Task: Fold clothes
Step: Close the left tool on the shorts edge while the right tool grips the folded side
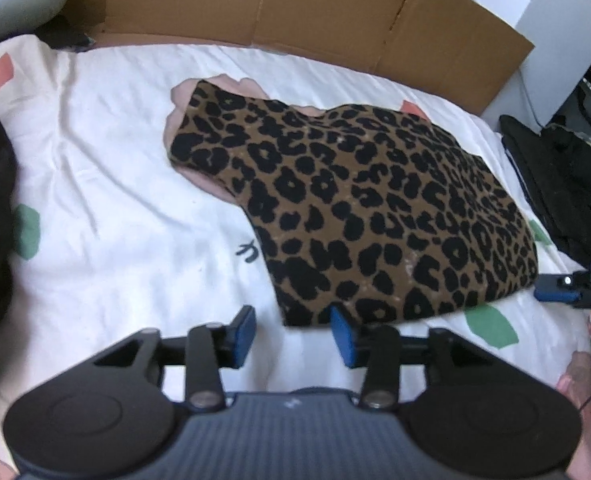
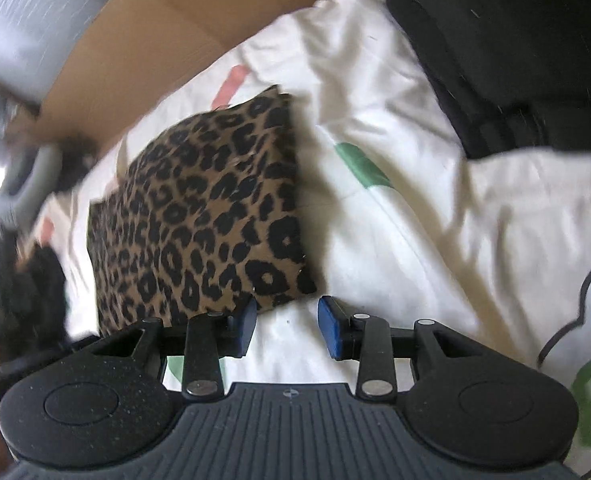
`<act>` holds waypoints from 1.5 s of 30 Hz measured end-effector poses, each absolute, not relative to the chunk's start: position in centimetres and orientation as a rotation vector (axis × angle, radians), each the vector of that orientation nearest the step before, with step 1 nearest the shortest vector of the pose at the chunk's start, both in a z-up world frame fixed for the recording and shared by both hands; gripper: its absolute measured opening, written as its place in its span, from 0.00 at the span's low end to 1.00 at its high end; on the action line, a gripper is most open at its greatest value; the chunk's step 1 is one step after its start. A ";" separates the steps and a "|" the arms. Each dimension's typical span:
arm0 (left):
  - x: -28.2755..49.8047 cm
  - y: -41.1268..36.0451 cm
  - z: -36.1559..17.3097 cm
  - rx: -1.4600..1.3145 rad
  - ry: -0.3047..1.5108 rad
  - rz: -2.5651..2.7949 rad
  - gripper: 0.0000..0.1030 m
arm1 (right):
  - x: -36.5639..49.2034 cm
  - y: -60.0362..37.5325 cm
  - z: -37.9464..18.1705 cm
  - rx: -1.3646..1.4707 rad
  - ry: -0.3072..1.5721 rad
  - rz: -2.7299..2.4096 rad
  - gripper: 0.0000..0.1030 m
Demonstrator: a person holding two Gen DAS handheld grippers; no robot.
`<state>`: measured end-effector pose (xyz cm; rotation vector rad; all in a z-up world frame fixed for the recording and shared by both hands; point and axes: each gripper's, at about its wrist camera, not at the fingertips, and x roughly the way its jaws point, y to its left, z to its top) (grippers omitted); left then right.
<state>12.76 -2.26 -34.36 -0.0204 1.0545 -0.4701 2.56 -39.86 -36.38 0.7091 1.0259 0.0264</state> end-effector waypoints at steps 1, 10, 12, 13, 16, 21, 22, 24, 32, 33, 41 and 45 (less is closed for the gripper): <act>12.8 -2.4 -34.3 -0.023 1.053 -0.477 0.49 | 2.6 -40.1 -36.7 0.744 1.026 0.026 0.40; 12.9 -2.9 -34.7 -0.011 1.052 -0.494 0.51 | 3.4 -41.3 -39.7 1.031 0.999 0.046 0.32; 13.1 -3.0 -34.9 -0.018 1.049 -0.499 0.51 | 3.4 -41.4 -39.7 1.044 0.989 0.054 0.24; 13.2 -3.0 -34.9 -0.022 1.047 -0.502 0.51 | 3.3 -41.4 -39.6 1.051 0.983 0.057 0.20; 13.7 -2.8 -35.2 -0.057 1.052 -0.510 0.50 | 3.3 -41.4 -39.5 1.069 0.968 0.069 0.17; 14.3 -2.2 -36.0 -0.128 1.068 -0.529 0.50 | 3.2 -41.5 -39.2 1.100 0.941 0.087 0.21; 14.4 -2.1 -36.1 -0.139 1.065 -0.535 0.50 | 3.2 -41.5 -39.5 1.109 0.945 0.086 0.21; 14.4 -1.9 -36.2 -0.161 1.063 -0.547 0.50 | 3.2 -41.5 -40.1 1.127 0.955 0.083 0.23; 15.0 -0.5 -37.0 -0.293 1.086 -0.602 0.47 | 4.0 -41.2 -41.6 1.184 0.943 0.071 0.33; 15.1 -0.3 -37.1 -0.313 1.090 -0.607 0.47 | 4.0 -41.2 -41.7 1.194 0.937 0.069 0.33; 15.9 1.8 -38.3 -0.465 1.144 -0.600 0.13 | 4.3 -41.0 -41.3 1.185 0.908 0.055 0.17; 16.2 2.0 -38.2 -0.471 1.160 -0.595 0.04 | 4.4 -40.9 -40.7 1.166 0.911 0.067 0.14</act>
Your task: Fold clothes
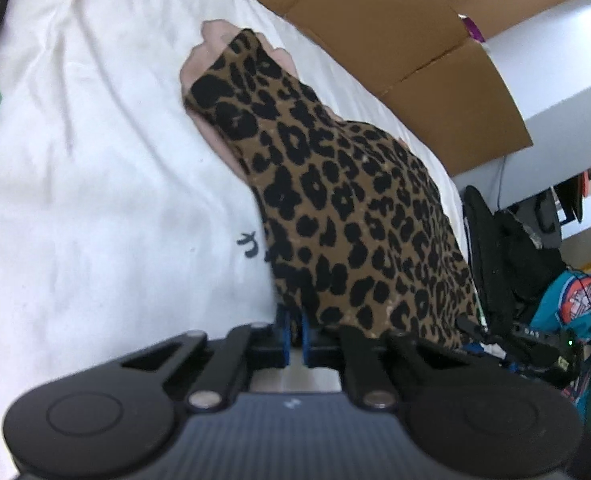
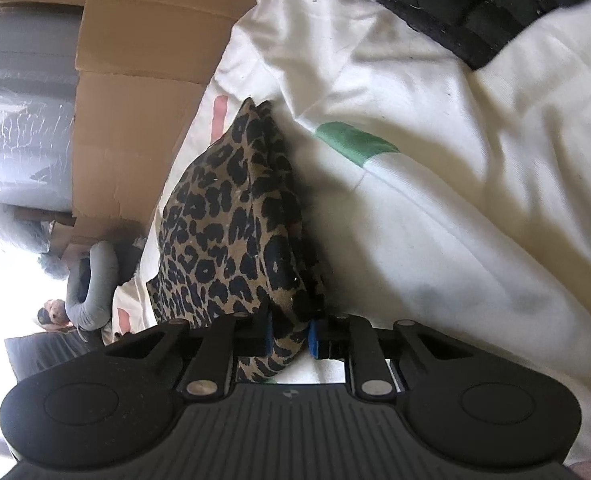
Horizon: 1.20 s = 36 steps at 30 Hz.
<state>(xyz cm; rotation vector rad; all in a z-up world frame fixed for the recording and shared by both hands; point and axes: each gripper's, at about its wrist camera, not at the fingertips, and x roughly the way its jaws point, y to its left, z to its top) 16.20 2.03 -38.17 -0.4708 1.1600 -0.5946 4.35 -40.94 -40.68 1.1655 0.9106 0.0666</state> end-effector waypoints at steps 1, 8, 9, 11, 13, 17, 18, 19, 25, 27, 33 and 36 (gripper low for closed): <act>16.2 2.0 -37.8 -0.459 1.158 -0.598 0.04 | 4.3 -40.9 -40.5 1.162 0.912 0.070 0.13; 16.1 2.8 -35.6 -0.460 1.157 -0.605 0.03 | 4.2 -40.6 -39.4 1.146 0.926 0.100 0.12; 16.0 2.9 -35.3 -0.455 1.157 -0.607 0.03 | 4.0 -40.6 -39.3 1.147 0.930 0.106 0.12; 15.7 3.0 -34.7 -0.448 1.161 -0.609 0.03 | 3.9 -40.4 -39.0 1.147 0.941 0.115 0.12; 15.3 3.3 -34.4 -0.446 1.172 -0.602 0.03 | 3.7 -40.2 -38.9 1.146 0.955 0.124 0.12; 14.9 3.4 -34.1 -0.434 1.199 -0.589 0.03 | 3.0 -39.7 -38.7 1.141 0.986 0.141 0.12; 14.8 3.5 -34.0 -0.433 1.207 -0.585 0.03 | 2.8 -39.5 -38.6 1.140 0.994 0.146 0.12; 14.7 3.6 -33.9 -0.435 1.214 -0.579 0.03 | 2.7 -39.4 -38.5 1.135 1.001 0.149 0.12; 14.3 4.0 -33.1 -0.446 1.252 -0.543 0.03 | 2.1 -38.6 -38.1 1.102 1.041 0.172 0.12; 13.8 4.2 -33.0 -0.444 1.274 -0.535 0.03 | 1.8 -38.4 -37.9 1.091 1.055 0.180 0.12; 12.1 4.5 -32.5 -0.428 1.320 -0.525 0.03 | 1.6 -38.0 -37.3 1.051 1.067 0.201 0.12; 11.5 4.1 -32.7 -0.436 1.350 -0.529 0.03 | 1.7 -38.3 -37.0 1.036 1.058 0.196 0.12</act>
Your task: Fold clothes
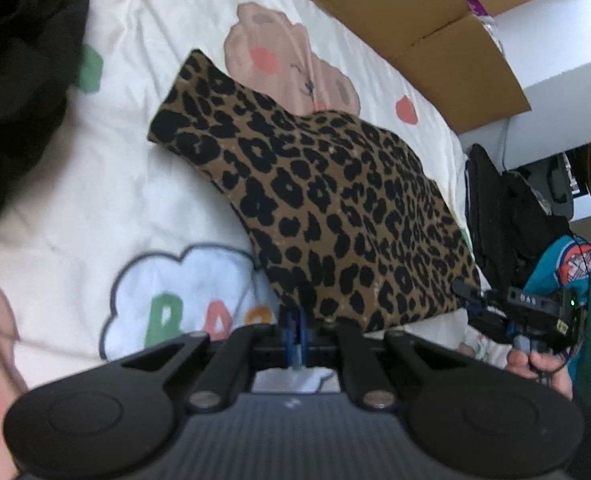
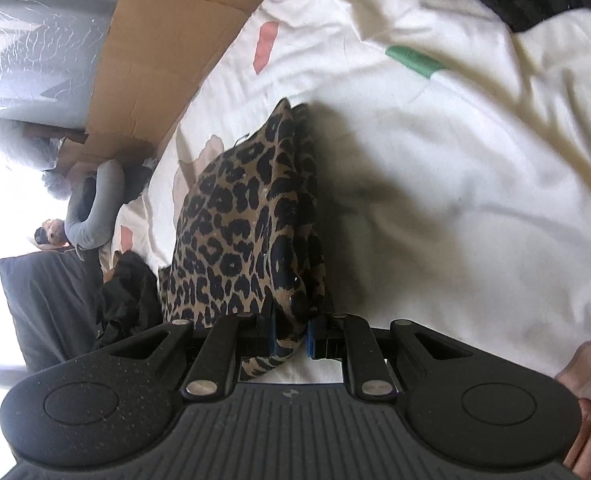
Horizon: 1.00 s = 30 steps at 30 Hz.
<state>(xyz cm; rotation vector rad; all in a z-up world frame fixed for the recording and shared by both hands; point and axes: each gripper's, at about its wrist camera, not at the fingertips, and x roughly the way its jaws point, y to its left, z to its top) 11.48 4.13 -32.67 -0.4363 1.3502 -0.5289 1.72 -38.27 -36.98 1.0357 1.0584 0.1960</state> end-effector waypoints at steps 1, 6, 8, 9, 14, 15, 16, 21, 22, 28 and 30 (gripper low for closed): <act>11.3 4.0 -32.8 -0.440 1.361 -0.531 0.03 | 1.8 -38.4 -36.9 1.032 1.056 0.193 0.12; 11.0 2.9 -33.8 -0.493 1.431 -0.506 0.03 | 2.3 -39.0 -36.3 1.007 1.032 0.178 0.12; 10.9 2.5 -34.2 -0.515 1.460 -0.495 0.03 | 2.8 -39.3 -36.0 0.995 1.024 0.172 0.12; 10.8 2.3 -34.4 -0.524 1.474 -0.489 0.03 | 3.0 -39.4 -35.9 0.992 1.020 0.167 0.12; 10.0 0.3 -35.0 -0.519 1.523 -0.483 0.03 | 4.1 -40.3 -35.5 0.973 0.999 0.144 0.12; 9.9 -0.2 -35.1 -0.515 1.532 -0.483 0.03 | 4.4 -40.5 -35.4 0.970 0.994 0.141 0.12; 9.8 -0.6 -35.2 -0.512 1.541 -0.484 0.03 | 4.7 -40.6 -35.3 0.968 0.989 0.138 0.11; 9.4 -2.5 -35.4 -0.503 1.567 -0.485 0.03 | 6.2 -41.2 -34.6 0.942 0.969 0.139 0.11; 9.4 -2.8 -35.5 -0.512 1.577 -0.482 0.03 | 6.5 -41.3 -34.5 0.936 0.965 0.140 0.11; 9.1 -4.9 -35.3 -0.528 1.665 -0.451 0.03 | 8.4 -41.8 -33.6 0.902 0.943 0.147 0.11; 8.8 -5.7 -35.1 -0.524 1.680 -0.455 0.03 | 9.0 -42.0 -33.3 0.890 0.935 0.149 0.11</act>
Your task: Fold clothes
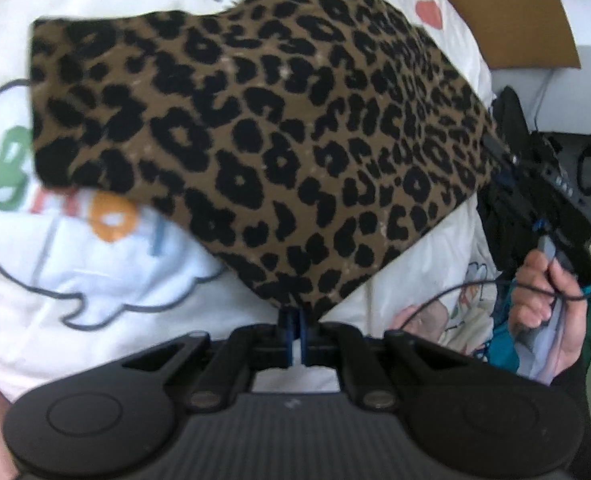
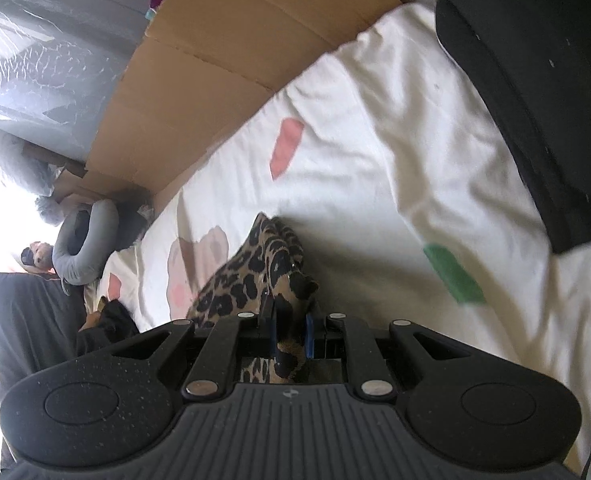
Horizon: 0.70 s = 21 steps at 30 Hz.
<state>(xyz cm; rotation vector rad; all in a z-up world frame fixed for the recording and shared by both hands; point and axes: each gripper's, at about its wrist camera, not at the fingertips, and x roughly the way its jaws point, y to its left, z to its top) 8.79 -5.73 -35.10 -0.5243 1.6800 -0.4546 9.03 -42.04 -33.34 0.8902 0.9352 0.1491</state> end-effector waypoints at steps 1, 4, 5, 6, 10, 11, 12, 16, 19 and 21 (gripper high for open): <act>8.6 -6.2 -35.1 -0.522 1.684 -0.461 0.03 | 9.3 -42.2 -33.1 0.890 0.929 0.149 0.11; 8.3 -7.6 -35.0 -0.509 1.689 -0.489 0.03 | 9.9 -42.6 -32.5 0.881 0.912 0.152 0.11; 8.2 -7.9 -35.0 -0.507 1.690 -0.496 0.03 | 10.1 -42.8 -32.4 0.876 0.911 0.153 0.11; 8.0 -8.2 -35.0 -0.507 1.691 -0.498 0.03 | 10.3 -42.9 -32.3 0.871 0.911 0.155 0.11; 7.3 -8.6 -35.0 -0.539 1.682 -0.492 0.03 | 10.9 -43.4 -32.0 0.858 0.909 0.157 0.11; 7.2 -8.6 -35.0 -0.543 1.679 -0.492 0.03 | 10.9 -43.5 -31.9 0.855 0.909 0.156 0.11; 7.0 -8.6 -35.0 -0.547 1.677 -0.492 0.03 | 11.0 -43.5 -31.9 0.853 0.908 0.155 0.11; 6.6 -8.6 -35.6 -0.576 1.690 -0.489 0.03 | 11.0 -43.8 -32.2 0.853 0.919 0.133 0.11; 6.3 -8.0 -36.8 -0.610 1.725 -0.471 0.04 | 11.0 -44.2 -33.4 0.857 0.953 0.091 0.12; 5.8 -7.8 -37.5 -0.602 1.786 -0.458 0.03 | 10.7 -44.6 -34.8 0.874 0.979 0.048 0.14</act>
